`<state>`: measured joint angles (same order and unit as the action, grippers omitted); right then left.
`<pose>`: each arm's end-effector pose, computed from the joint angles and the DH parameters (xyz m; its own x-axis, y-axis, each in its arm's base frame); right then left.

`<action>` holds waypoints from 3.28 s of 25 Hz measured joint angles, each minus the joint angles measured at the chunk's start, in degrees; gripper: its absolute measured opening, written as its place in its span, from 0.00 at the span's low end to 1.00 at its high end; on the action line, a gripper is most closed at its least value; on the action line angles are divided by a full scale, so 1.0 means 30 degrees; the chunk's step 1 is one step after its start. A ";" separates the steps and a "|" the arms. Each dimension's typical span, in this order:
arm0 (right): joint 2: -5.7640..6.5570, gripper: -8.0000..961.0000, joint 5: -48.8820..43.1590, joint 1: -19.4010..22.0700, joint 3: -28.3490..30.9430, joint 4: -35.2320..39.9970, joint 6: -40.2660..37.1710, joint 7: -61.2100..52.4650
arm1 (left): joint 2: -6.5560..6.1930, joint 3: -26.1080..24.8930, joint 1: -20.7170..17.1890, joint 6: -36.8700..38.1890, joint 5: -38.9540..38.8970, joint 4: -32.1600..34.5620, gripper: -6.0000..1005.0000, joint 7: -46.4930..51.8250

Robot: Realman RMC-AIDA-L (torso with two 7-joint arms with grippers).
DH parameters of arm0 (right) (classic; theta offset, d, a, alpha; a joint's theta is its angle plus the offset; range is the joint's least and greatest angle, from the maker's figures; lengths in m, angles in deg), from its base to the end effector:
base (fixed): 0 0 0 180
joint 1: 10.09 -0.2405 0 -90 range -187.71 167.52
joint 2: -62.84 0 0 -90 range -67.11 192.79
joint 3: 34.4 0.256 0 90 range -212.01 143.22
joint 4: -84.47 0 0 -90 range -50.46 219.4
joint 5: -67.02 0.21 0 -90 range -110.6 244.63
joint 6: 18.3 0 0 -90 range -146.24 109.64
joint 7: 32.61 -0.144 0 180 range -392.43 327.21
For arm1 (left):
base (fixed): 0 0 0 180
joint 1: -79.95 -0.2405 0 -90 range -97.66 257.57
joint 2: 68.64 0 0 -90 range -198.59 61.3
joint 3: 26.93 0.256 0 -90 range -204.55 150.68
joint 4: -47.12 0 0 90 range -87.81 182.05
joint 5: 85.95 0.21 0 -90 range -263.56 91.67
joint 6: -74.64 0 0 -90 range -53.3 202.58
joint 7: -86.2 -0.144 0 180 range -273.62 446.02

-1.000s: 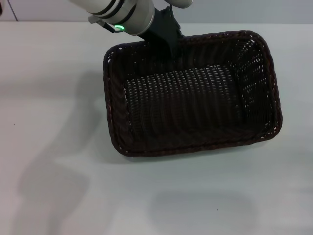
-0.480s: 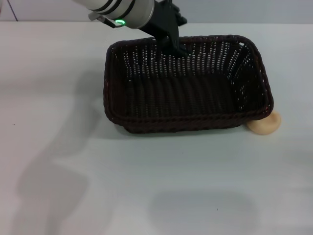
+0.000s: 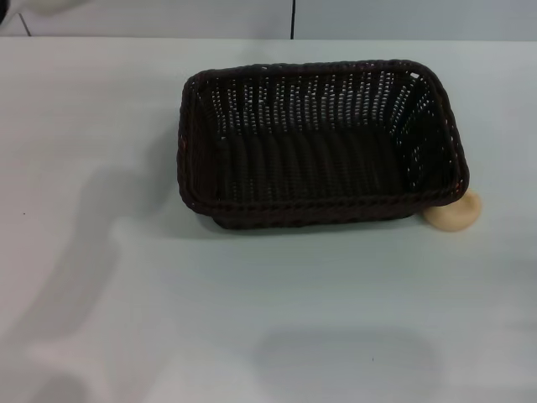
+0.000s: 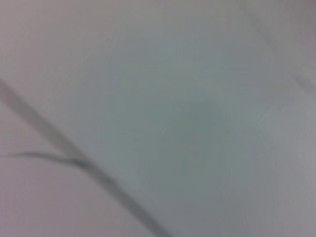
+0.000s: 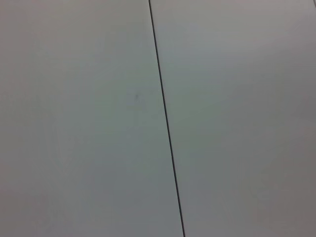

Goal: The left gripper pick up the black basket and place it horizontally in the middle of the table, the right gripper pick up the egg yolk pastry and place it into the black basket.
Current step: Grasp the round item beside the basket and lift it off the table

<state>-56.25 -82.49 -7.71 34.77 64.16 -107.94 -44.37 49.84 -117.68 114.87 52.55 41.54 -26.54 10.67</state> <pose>0.3675 0.1881 0.0416 0.6303 0.3141 -0.7100 -0.7660 0.1024 -0.6347 -0.0781 0.4458 0.0232 0.9676 -0.2472 0.0509 -0.0762 -0.4785 -0.8748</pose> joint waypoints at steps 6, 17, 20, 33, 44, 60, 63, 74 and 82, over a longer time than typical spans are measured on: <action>0.0001 0.77 -0.0001 -0.0187 -0.0152 0.0002 -0.0018 0.0008 | -0.0092 0.4146 -0.3987 1.1463 -0.0423 -0.1543 0.79 0.0485; 0.0018 0.77 -0.0031 -0.0601 -0.1004 0.0113 -0.0009 0.0273 | -0.0243 0.5307 -0.7349 2.2974 0.8736 0.2723 0.79 1.6840; 0.0020 0.77 -0.0061 -0.0762 -0.1726 0.0300 -0.0208 0.0546 | -0.0269 0.4463 -0.7816 2.6378 1.0605 0.5891 0.79 2.1752; -0.0160 0.77 -0.0088 -0.2271 -0.4378 0.2415 -0.0146 0.0764 | -0.0099 0.1390 -0.7779 3.0162 1.2298 1.4143 0.79 2.6773; -0.0206 0.77 -0.0043 -0.2461 -0.4952 0.2899 0.1928 0.0786 | -0.0017 0.0921 -0.7115 2.8833 1.2287 1.6609 0.79 2.7024; -0.0175 0.77 -0.0052 -0.3713 -0.6520 0.2782 0.4443 0.0692 | 0.0030 0.0864 -0.6755 2.8848 1.2243 1.6743 0.78 2.7053; -0.0174 0.77 -0.0053 -0.3980 -0.6845 0.2718 0.5149 0.0644 | 0.0027 0.0864 -0.6733 2.8859 1.2247 1.6648 0.78 2.7071; -0.0171 0.76 -0.0060 -0.4584 -0.7434 0.2253 0.6951 0.0672 | 0.0027 0.0922 -0.6715 2.8969 1.2260 1.6643 0.78 2.7081; -0.0175 0.73 -0.0059 -0.4633 -0.7500 0.2199 0.7327 0.0661 | 0.0026 0.0946 -0.6715 2.9134 1.2258 1.6626 0.78 2.7081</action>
<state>-56.78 -82.67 -21.61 12.27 70.76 -85.96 -42.39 49.92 -114.84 94.72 139.95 78.32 23.33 91.91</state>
